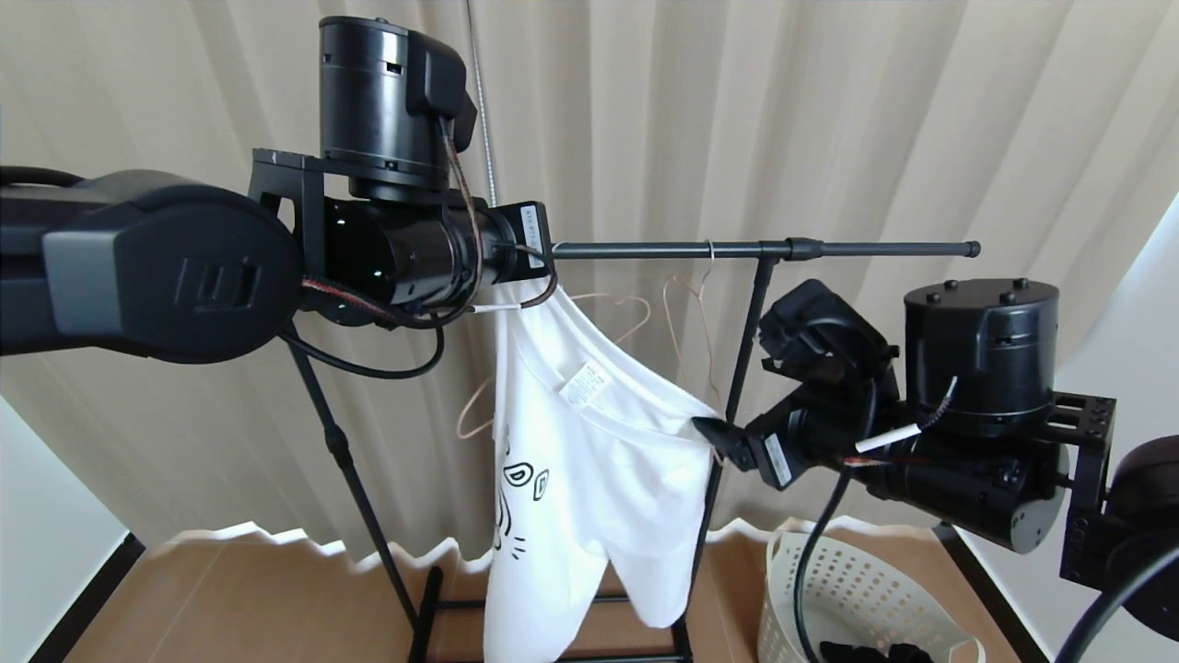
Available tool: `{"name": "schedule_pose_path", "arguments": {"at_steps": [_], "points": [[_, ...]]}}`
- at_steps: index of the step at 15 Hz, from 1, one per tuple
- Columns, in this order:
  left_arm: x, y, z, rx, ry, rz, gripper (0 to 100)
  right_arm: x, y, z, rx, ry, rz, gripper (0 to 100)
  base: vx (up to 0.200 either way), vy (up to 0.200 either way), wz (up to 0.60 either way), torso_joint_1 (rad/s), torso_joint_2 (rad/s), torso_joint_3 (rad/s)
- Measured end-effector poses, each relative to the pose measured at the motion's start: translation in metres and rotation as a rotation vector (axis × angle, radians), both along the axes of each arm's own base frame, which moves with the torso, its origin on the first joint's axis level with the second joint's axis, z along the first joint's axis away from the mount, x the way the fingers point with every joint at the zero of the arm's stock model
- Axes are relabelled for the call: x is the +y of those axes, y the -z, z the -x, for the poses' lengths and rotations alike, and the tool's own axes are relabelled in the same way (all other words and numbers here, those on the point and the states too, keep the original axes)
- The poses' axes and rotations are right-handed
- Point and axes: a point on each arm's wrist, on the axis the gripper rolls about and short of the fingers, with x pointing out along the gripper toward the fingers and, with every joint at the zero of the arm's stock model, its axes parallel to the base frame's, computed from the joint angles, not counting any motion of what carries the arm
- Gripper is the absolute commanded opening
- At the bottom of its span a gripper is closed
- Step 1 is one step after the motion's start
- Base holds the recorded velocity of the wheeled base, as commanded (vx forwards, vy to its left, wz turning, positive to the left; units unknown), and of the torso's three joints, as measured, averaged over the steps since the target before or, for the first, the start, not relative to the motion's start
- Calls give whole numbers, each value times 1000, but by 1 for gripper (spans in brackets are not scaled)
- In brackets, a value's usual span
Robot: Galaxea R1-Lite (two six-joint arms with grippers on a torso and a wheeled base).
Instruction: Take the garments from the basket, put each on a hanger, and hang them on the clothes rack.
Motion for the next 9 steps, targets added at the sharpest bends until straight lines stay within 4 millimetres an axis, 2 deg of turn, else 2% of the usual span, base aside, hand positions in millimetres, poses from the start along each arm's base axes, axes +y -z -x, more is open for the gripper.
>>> {"name": "schedule_pose_path", "arguments": {"at_steps": [3, 5, 9], "points": [[-5, -10, 1, -31, 16, 9, 0, 0, 16, 15, 65, -167, 21, 100, 0, 0, 0, 0, 0, 0], [-9, -10, 3, -31, 28, 8, 0, 4, 22, 23, 101, -255, 12, 100, 0, 0, 0, 0, 0, 0], [-14, -5, 7, -19, 31, -6, 0, 9, 20, 27, 100, -334, -49, 100, 0, 0, 0, 0, 0, 0]]}}
